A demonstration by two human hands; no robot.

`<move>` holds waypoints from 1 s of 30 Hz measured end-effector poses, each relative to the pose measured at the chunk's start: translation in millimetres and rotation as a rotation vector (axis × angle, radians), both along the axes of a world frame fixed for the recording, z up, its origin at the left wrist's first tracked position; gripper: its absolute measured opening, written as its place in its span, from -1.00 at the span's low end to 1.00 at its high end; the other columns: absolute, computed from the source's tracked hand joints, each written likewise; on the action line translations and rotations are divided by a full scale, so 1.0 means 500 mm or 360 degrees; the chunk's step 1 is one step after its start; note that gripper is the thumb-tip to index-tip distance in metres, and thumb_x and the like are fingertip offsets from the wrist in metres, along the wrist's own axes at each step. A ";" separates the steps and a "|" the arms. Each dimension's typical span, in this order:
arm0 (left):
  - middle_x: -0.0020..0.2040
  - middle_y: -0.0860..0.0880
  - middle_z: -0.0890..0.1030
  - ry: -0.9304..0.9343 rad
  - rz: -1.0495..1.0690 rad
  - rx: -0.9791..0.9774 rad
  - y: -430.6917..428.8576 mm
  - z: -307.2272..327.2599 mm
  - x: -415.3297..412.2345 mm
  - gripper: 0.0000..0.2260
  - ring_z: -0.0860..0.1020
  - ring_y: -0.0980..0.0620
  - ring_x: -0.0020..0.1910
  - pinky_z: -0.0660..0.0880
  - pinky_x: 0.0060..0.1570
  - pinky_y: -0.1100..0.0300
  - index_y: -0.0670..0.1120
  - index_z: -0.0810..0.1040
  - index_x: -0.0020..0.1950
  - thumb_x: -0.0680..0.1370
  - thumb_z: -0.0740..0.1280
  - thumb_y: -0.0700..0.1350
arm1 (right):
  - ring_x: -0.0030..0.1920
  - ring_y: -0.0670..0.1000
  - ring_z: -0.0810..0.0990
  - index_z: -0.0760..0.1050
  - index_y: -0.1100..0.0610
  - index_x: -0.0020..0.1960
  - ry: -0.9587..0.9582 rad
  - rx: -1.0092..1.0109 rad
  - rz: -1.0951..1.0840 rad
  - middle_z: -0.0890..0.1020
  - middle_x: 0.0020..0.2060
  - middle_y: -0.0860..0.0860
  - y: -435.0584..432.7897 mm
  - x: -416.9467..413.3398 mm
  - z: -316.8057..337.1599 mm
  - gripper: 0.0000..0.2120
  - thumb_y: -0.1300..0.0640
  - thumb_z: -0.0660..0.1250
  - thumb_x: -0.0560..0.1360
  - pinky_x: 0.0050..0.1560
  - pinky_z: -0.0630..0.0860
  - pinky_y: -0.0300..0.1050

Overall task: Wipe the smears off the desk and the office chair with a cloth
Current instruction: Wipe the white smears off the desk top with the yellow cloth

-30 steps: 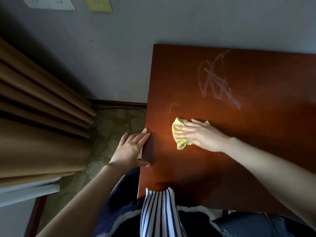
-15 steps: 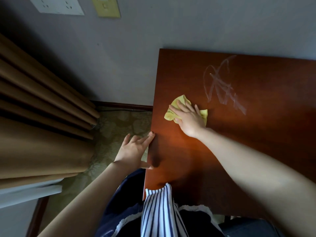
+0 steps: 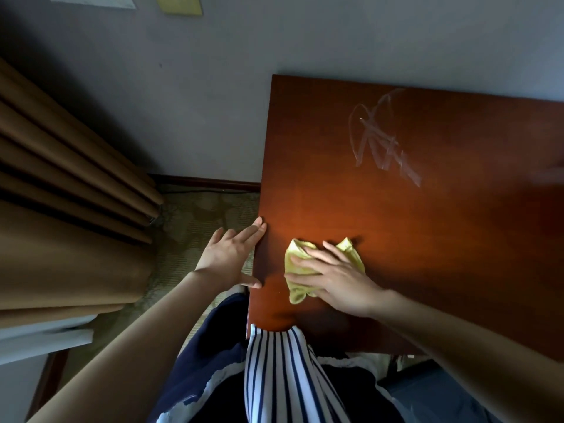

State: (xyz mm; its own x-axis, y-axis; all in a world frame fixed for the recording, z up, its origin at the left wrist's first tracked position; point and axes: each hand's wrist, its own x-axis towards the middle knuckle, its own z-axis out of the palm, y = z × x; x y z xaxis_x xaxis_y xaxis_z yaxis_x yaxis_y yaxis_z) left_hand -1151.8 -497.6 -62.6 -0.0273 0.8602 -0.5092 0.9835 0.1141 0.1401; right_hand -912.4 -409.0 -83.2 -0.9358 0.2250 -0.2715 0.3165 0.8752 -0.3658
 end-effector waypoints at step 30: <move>0.55 -0.02 -0.30 0.0300 0.0319 0.0096 -0.136 -0.017 0.008 -0.44 -0.35 -0.06 0.50 -0.33 0.43 -0.05 -0.06 -0.24 0.55 0.66 0.03 -0.10 | 0.52 -0.02 -0.16 -0.06 -0.28 0.50 -0.0121 0.0197 -0.0578 -0.05 0.54 -0.15 0.037 -0.194 -0.011 -0.49 -0.09 0.06 0.62 0.45 -0.16 0.02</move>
